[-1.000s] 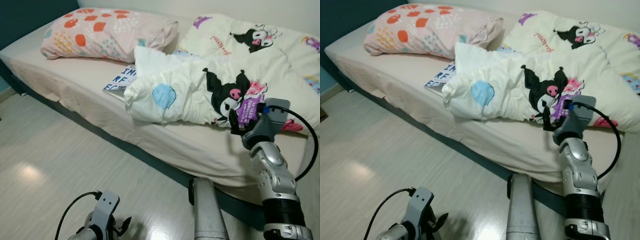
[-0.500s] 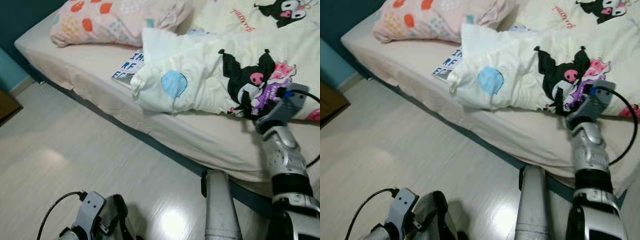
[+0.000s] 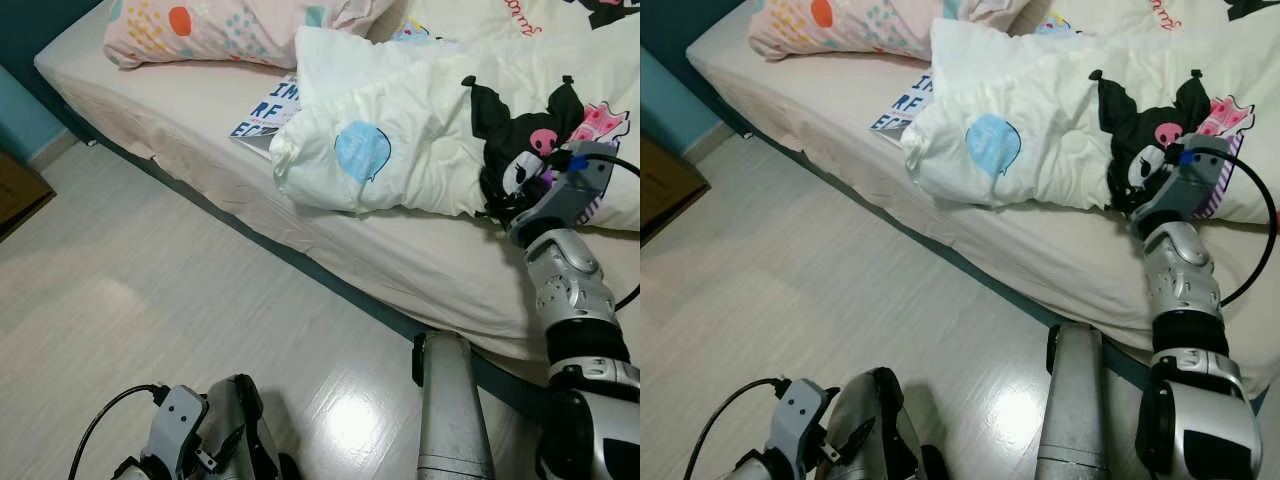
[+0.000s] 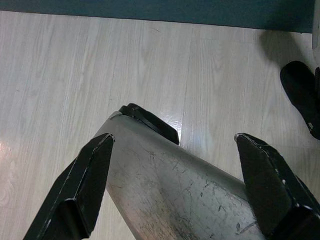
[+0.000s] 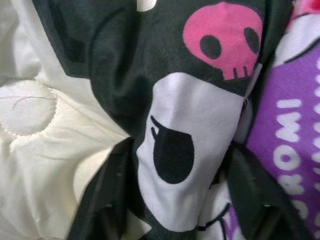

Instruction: Clean up the room

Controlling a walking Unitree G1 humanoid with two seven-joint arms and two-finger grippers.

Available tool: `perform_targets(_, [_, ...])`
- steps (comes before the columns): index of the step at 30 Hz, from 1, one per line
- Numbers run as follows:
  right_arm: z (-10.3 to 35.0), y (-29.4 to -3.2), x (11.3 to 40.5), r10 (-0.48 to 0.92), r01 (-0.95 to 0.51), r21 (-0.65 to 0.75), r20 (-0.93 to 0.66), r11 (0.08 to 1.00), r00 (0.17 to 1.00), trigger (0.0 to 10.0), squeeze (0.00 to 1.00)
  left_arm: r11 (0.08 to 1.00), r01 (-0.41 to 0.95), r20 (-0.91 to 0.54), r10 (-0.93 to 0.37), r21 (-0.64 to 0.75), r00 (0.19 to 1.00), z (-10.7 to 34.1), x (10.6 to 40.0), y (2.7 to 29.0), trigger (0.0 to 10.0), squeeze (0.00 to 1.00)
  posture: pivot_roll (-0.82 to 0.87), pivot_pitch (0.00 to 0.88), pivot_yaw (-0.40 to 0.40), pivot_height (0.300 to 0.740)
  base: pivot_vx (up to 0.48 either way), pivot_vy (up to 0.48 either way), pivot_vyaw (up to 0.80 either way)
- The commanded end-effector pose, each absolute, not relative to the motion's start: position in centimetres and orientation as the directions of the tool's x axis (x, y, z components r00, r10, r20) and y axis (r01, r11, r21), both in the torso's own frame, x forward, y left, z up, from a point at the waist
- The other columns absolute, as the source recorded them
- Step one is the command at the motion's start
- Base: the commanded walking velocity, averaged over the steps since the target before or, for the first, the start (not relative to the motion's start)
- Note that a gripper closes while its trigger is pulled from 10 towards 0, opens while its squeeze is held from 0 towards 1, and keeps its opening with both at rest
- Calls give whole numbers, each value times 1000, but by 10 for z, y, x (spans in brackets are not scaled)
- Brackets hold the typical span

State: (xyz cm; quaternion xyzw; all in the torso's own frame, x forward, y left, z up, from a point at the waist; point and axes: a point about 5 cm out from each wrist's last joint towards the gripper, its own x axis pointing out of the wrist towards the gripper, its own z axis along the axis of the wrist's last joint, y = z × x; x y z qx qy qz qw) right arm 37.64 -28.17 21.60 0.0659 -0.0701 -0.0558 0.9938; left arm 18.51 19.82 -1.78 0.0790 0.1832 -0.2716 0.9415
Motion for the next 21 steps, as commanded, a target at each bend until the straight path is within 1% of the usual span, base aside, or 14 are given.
perform_targets(1, [207,-280,377,-114,100,130,104,987,988,0,0,833,548,-693,-443,-82,569,-64,108,218,10000,0,123,478,226,429,0,0,0])
perform_targets(5, [207,-278,377,-89,76,120,111,990,990,0,0,834,546,-694,-441,-83,569,-64,107,218,10000,0,117,474,222,429,0,0,0])
perform_targets(6, [206,-277,373,-42,33,82,109,996,993,0,0,838,539,-696,-435,-82,571,-65,108,218,10000,0,103,459,206,429,0,0,0])
perform_targets(9, [206,-277,373,-42,33,82,109,996,993,0,0,838,539,-696,-435,-82,571,-65,108,218,10000,0,103,459,206,429,0,0,0])
perform_targets(10, [201,-276,368,25,-27,23,85,999,996,0,0,843,532,-699,-430,-83,572,-67,110,216,10000,0,73,444,189,429,0,0,0])
perform_targets(11, [201,-276,368,25,-27,23,85,999,996,0,0,843,532,-699,-430,-83,572,-67,110,216,10000,0,73,444,189,429,0,0,0])
perform_targets(13, [175,-264,339,249,-258,-125,-87,958,965,0,0,849,520,-705,-423,-89,570,-72,117,206,10000,0,19,408,152,429,0,0,0])
perform_targets(14, [175,-264,339,249,-258,-125,-87,958,965,0,0,849,520,-705,-423,-89,570,-72,117,206,10000,0,19,408,152,429,0,0,0])
perform_targets(15, [163,-257,325,318,-342,-146,-165,928,934,0,0,851,518,-706,-422,-92,568,-74,119,202,10000,0,15,405,149,429,0,0,0])
perform_targets(16, [163,-257,325,318,-342,-146,-165,928,934,0,0,851,518,-706,-422,-92,568,-74,119,202,10000,0,15,405,149,429,0,0,0])
perform_targets(17, [152,-252,309,376,-416,-145,-243,897,894,0,0,852,514,-708,-421,-95,567,-76,121,198,10000,0,-6,388,133,429,0,0,0])
perform_targets(18, [152,-252,309,376,-416,-145,-243,897,894,0,0,852,514,-708,-421,-95,567,-76,121,198,10000,0,-6,388,133,429,0,0,0])
perform_targets(19, [142,-249,292,427,-484,-130,-313,866,848,0,0,856,508,-712,-416,-97,565,-77,123,195,10000,0,-24,376,123,429,0,0,0])
perform_targets(21, [142,-249,292,427,-484,-130,-313,866,848,0,0,856,508,-712,-416,-97,565,-77,123,195,10000,0,-24,376,123,429,0,0,0])
